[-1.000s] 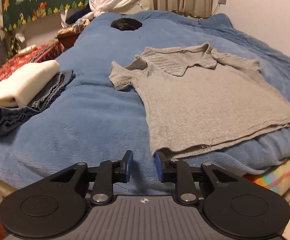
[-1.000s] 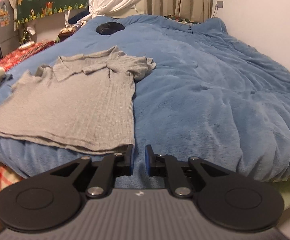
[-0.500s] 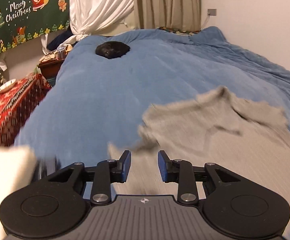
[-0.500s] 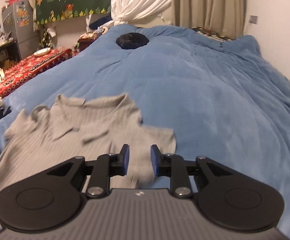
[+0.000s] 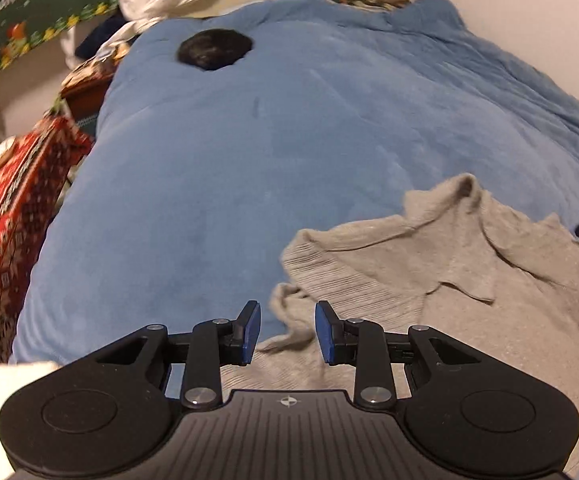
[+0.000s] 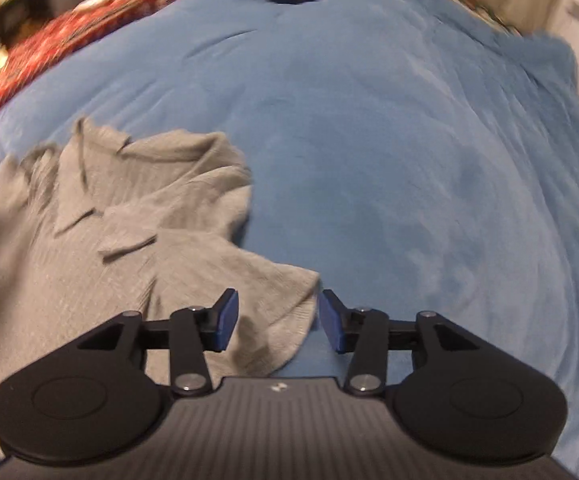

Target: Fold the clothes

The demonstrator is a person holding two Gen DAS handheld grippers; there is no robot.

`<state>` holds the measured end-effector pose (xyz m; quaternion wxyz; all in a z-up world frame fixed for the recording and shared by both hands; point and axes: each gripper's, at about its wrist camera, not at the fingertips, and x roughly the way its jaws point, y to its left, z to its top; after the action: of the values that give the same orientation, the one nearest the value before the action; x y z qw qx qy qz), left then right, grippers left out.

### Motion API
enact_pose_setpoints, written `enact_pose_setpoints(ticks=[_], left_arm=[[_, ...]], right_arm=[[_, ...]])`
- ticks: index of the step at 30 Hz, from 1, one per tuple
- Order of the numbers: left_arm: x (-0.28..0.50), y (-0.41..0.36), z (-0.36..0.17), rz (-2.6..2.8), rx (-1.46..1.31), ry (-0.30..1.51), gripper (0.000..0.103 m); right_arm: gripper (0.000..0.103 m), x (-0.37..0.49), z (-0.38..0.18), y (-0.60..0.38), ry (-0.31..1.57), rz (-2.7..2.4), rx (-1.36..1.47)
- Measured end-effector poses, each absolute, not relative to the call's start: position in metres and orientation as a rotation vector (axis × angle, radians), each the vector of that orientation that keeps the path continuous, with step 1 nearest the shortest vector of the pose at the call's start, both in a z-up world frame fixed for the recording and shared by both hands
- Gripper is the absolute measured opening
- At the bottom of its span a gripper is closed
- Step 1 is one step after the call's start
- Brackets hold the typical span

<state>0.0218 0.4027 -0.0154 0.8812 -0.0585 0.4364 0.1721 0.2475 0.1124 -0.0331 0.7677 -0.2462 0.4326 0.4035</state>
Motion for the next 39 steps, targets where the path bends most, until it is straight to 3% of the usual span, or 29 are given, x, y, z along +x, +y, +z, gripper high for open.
enact_pose_setpoints(ticks=[3,6,9,11,12,28,39], left_arm=[[0.043,0.390,-0.020,0.333,-0.150,0.911,0.030],[0.065,0.378,-0.024,0.310,-0.180,0.916,0.030],[0.086,0.365,-0.028,0.288,-0.195,0.923,0.030],[0.096,0.358,-0.031,0.277,-0.195,0.934,0.030],[0.099,0.354,-0.031,0.272,-0.193,0.939,0.030],[0.123,0.328,-0.025,0.178,-0.178,0.958,0.030],[0.140,0.307,-0.028,0.117,-0.109,0.939,0.030]], right_arm=[[0.046,0.262,-0.040,0.107,0.958,0.855,-0.455],[0.034,0.276,-0.052,0.107,1.009,0.870,-0.346],[0.034,0.288,-0.067,0.110,1.056,0.864,-0.301],[0.016,0.295,-0.074,0.108,1.082,0.851,-0.280],[0.001,0.296,-0.072,0.105,1.080,0.839,-0.266],[0.000,0.266,-0.004,-0.004,0.986,0.441,0.054],[0.005,0.281,-0.065,-0.016,1.069,0.331,0.098]])
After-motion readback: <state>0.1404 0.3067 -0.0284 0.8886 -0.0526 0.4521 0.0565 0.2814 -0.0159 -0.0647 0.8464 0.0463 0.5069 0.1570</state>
